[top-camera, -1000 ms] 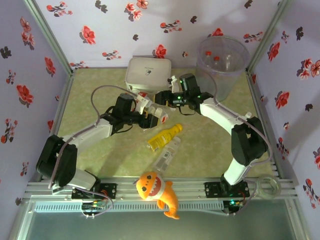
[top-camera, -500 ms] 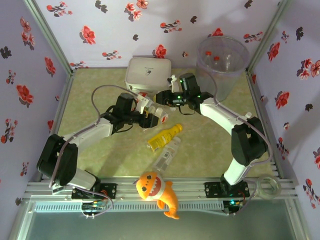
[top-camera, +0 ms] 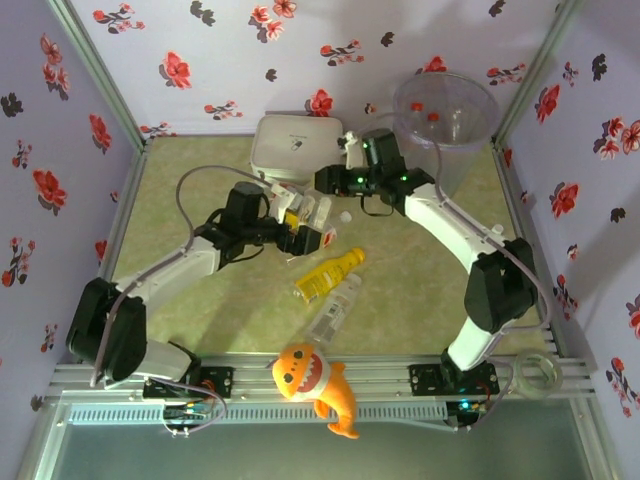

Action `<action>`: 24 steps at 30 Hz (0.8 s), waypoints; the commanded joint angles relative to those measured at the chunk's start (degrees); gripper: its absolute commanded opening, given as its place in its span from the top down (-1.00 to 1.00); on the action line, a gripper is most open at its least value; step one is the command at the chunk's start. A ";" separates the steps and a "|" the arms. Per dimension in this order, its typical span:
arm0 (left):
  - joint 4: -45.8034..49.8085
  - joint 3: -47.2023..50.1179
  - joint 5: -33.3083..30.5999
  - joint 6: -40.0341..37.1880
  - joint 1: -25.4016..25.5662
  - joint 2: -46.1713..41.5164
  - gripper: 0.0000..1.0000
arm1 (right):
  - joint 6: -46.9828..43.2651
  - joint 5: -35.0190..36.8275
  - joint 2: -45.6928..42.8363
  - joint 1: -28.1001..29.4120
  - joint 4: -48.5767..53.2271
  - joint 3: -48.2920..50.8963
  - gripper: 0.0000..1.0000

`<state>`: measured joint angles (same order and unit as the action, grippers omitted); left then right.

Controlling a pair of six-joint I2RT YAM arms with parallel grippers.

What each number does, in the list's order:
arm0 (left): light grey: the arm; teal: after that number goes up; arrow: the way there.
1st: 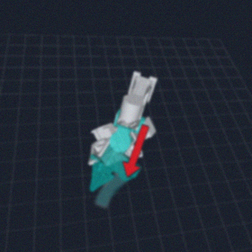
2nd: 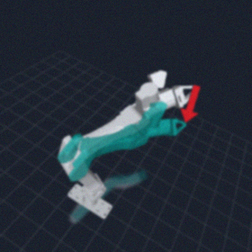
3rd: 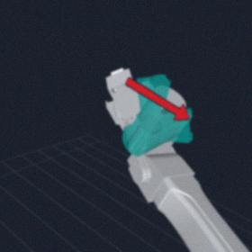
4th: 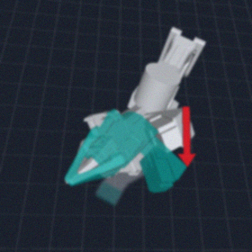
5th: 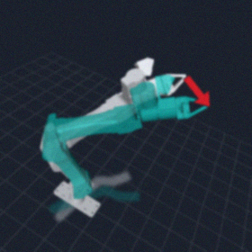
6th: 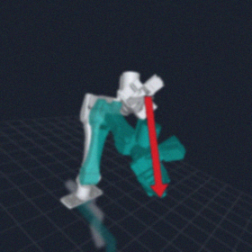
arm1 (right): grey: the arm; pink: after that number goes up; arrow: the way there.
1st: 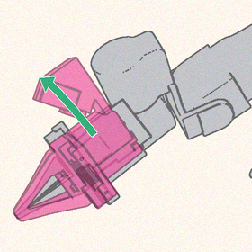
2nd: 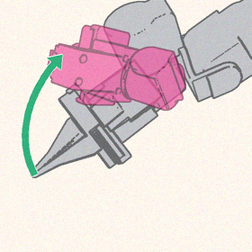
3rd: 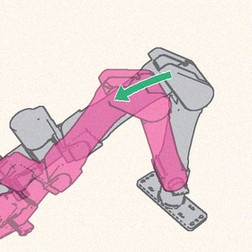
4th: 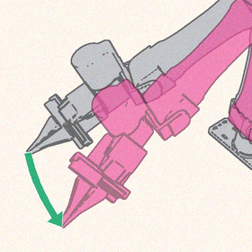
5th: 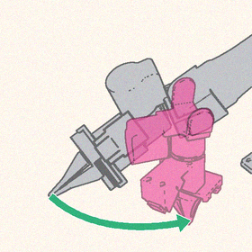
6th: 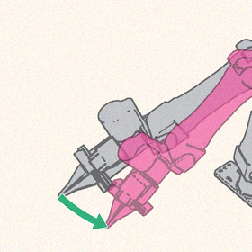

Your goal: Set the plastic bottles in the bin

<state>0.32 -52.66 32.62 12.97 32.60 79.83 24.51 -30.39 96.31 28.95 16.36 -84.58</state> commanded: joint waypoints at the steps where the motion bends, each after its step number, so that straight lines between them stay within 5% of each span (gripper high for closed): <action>1: -0.30 2.70 1.13 0.61 0.20 -3.91 -0.99 | -9.30 9.32 -5.25 -0.52 4.96 -6.03 0.44; 11: -1.96 7.91 1.04 4.54 0.84 -8.23 -0.99 | -22.84 29.79 -12.43 -5.06 8.26 -16.46 0.59; 24: -8.12 9.31 0.70 11.93 0.89 -6.86 -0.99 | -27.23 39.78 -7.24 -17.65 2.85 -27.75 0.71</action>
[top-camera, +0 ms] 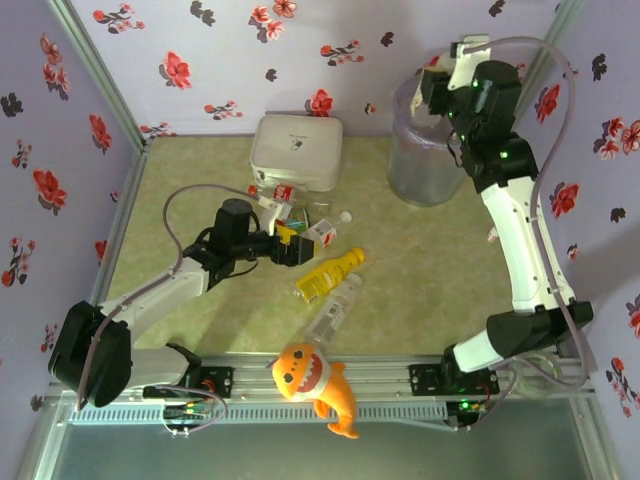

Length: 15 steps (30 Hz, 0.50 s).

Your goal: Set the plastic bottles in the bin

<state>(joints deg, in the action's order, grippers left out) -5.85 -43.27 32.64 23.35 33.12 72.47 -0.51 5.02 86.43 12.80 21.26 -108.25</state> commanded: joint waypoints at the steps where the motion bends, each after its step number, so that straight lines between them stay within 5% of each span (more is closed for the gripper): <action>1: -1.81 0.06 0.67 1.39 0.42 0.48 -0.99 | -2.48 4.67 3.89 -1.99 -1.09 -5.54 0.72; 15: -1.10 1.55 -0.70 1.52 0.54 -0.09 -0.99 | 1.08 1.48 19.18 -7.41 4.62 -12.91 0.76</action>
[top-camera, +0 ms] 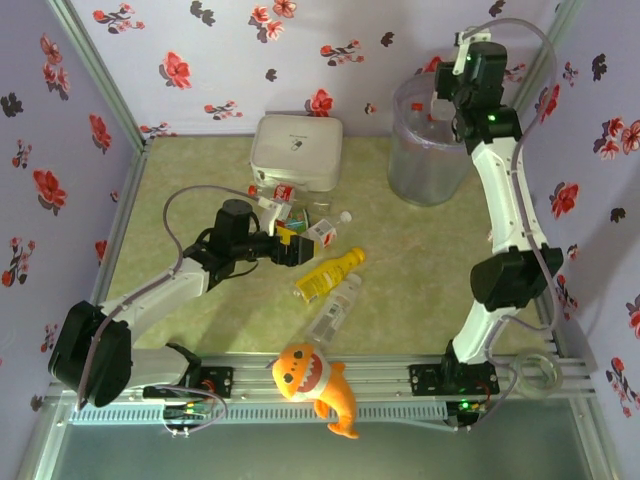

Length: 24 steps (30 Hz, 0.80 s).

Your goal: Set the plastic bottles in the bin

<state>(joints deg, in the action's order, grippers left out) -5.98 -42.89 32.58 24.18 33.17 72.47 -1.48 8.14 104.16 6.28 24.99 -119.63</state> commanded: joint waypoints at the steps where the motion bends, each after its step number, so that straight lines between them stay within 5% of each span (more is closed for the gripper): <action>1: -1.11 1.30 -0.75 0.77 0.49 -0.10 -0.99 | 2.62 -2.23 2.20 -1.16 1.17 -1.65 0.76; 24: 1.54 0.63 -2.72 2.49 0.49 2.50 -0.99 | 9.41 -19.42 20.39 -5.40 23.70 -12.66 0.51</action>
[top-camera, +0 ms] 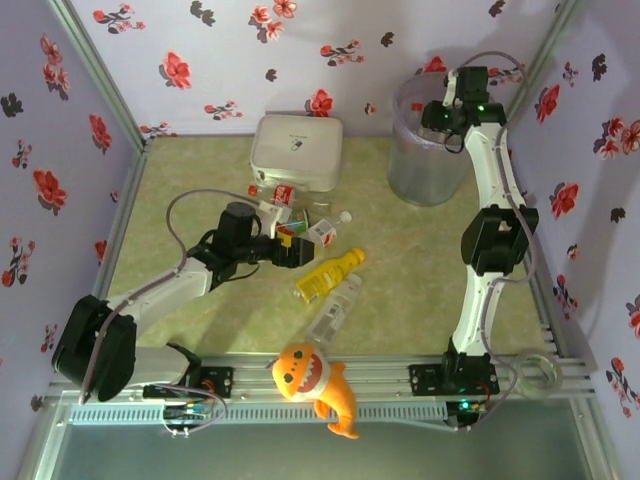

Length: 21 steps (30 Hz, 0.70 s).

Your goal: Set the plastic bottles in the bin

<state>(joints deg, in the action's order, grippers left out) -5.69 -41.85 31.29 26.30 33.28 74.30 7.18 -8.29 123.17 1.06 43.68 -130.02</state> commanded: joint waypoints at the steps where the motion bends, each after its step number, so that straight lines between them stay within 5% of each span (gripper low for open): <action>1: 2.12 -0.56 -1.84 0.25 0.39 0.82 -0.99 | 0.66 -3.27 1.67 -0.18 5.33 -2.24 0.50; 7: 4.20 -0.17 -2.94 -0.03 0.39 1.33 -0.99 | 0.95 -4.26 3.29 -0.27 5.79 -1.75 0.35; 16: 5.77 -0.77 -3.27 -0.11 0.38 1.62 -0.99 | 1.32 -3.31 2.53 -0.36 5.44 -3.41 -0.50; 21: 8.75 -1.68 -4.32 -0.36 0.69 1.47 -0.99 | 1.07 -2.24 0.91 -0.36 6.11 -4.63 -0.74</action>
<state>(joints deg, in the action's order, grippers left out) -0.32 -41.87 28.18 26.30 33.41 75.26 8.21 -10.94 125.91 0.64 48.36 -132.31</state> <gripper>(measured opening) 0.997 0.855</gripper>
